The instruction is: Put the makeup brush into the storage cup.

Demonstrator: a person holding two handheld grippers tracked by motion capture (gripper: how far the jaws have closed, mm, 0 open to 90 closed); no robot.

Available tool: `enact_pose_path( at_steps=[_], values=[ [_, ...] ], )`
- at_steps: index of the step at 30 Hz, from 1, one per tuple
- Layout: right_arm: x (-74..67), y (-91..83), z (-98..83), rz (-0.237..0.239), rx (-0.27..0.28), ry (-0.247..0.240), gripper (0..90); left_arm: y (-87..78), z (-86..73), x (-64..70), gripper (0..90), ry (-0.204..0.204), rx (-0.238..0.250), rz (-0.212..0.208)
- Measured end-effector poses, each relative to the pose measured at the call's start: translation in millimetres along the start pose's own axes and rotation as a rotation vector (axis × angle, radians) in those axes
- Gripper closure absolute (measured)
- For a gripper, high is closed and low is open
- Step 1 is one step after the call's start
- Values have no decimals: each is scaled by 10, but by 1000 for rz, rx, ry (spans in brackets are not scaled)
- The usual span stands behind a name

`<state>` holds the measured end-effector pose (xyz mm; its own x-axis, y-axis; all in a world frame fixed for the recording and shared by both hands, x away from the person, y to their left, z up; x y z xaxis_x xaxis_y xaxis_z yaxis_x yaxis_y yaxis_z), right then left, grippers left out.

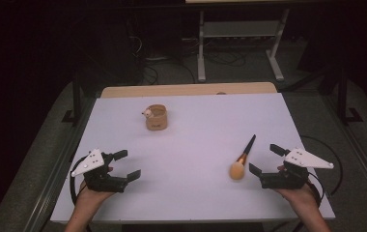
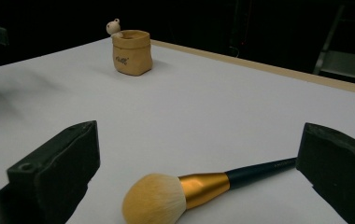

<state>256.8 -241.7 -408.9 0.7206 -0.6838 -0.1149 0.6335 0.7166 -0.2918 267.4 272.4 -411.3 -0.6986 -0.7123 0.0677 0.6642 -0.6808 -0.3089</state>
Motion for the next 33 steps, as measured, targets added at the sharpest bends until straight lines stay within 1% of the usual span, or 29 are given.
enact_pose_path(
  at_steps=[4, 6, 10, 11, 14, 17, 20, 22, 24, 27, 28, 29, 33],
  values=[
    [3, -1, 4, -2, 2, -3, 0, 1, 2, 2, 100, -4, 2, -4],
    [0, -2, 9, 0, 3, 0, 0, -1, 4, 2, 99, 2, 1, -5],
    [-3, 4, 29, 1, 3, -3, 0, -6, 6, 2, 100, -6, 5, -6],
    [4, 6, 34, 0, 8, -10, 0, -8, 6, -2, 100, -4, 3, -5],
    [14, 19, 41, 0, 5, -5, 0, -9, 6, -11, 100, -4, 5, -2],
    [35, 36, 67, -5, 5, -12, 0, -11, 0, -14, 100, -6, 6, 0],
    [61, 59, 105, -10, 21, -11, 0, -11, 5, -13, 100, 2, 7, 2],
    [63, 64, 108, -15, 24, -10, 0, -4, 11, -9, 100, 2, 11, 0],
    [57, 83, 125, -13, 29, -17, 0, -8, 12, -4, 100, 11, 8, 3],
    [58, 100, 135, -8, 28, -21, 0, -25, 11, 5, 100, 16, 13, 3],
    [77, 118, 144, -8, 24, -30, 0, -28, 12, 3, 100, 17, 13, 2],
    [77, 118, 144, -8, 24, -30, 0, -28, 15, 6, 100, 10, 20, 1],
    [102, 158, 181, -1, 37, -15, 0, -32, 22, 0, 100, 9, 18, -5]
  ],
)
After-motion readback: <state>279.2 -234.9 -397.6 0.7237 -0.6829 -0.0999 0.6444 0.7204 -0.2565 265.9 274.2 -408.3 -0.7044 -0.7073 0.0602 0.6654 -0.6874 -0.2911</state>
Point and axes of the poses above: each handheld gripper's, and its own axes: y roughly forward along the jaws, z roughly out of its top, x roughly to its right, the point moved 1 cm from there along y, roughly forward along the jaws, and after that the axes turned 9 degrees about z, right-handed, at the moved point
